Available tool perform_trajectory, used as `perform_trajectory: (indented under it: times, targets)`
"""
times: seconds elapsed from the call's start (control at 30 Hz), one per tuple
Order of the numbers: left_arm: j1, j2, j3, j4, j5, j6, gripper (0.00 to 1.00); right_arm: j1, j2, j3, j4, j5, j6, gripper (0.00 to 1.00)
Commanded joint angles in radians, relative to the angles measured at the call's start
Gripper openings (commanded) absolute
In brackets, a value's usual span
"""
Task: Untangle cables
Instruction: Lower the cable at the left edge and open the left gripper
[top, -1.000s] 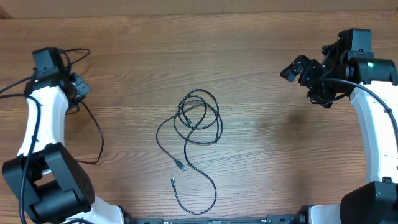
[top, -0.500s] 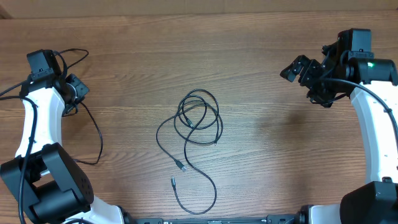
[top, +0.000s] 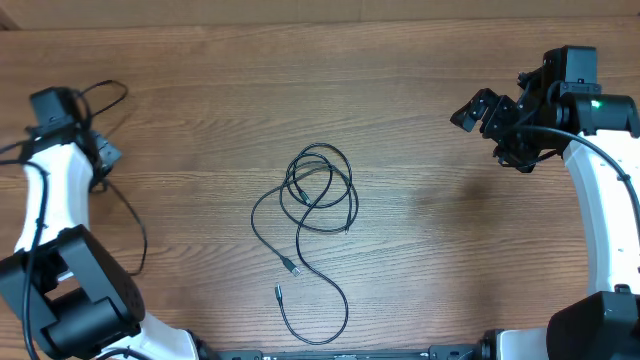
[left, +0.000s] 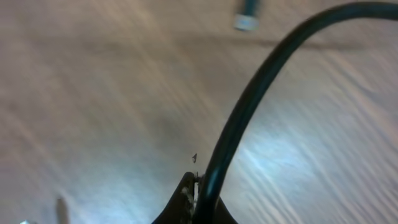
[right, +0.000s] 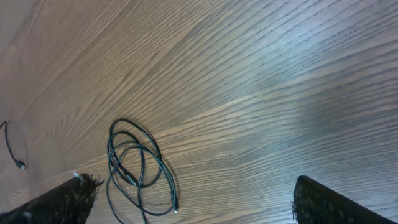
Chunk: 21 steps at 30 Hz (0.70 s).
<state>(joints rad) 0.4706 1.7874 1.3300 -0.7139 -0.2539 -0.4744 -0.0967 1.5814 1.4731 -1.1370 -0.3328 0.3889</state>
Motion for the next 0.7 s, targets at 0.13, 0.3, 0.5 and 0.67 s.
perform_trajectory:
  times: [0.13, 0.3, 0.5, 0.67]
  targets:
    - [0.113, 0.024, 0.007, -0.014, 0.063, -0.09, 0.04, 0.001, -0.003, -0.002, 0.006, 0.007, 0.002, 1.0]
    - [0.109, 0.025, 0.007, 0.005, 0.098, -0.087, 0.04, 0.001, -0.003, -0.002, 0.006, 0.007, 0.002, 1.0]
    - [0.104, 0.025, 0.007, 0.005, 0.123, -0.087, 0.62, 0.001, -0.003, -0.002, 0.006, 0.007, 0.002, 1.0]
    - [0.105, 0.025, 0.007, 0.005, 0.193, -0.08, 0.86, 0.001, -0.003, -0.002, 0.006, 0.007, 0.002, 1.0]
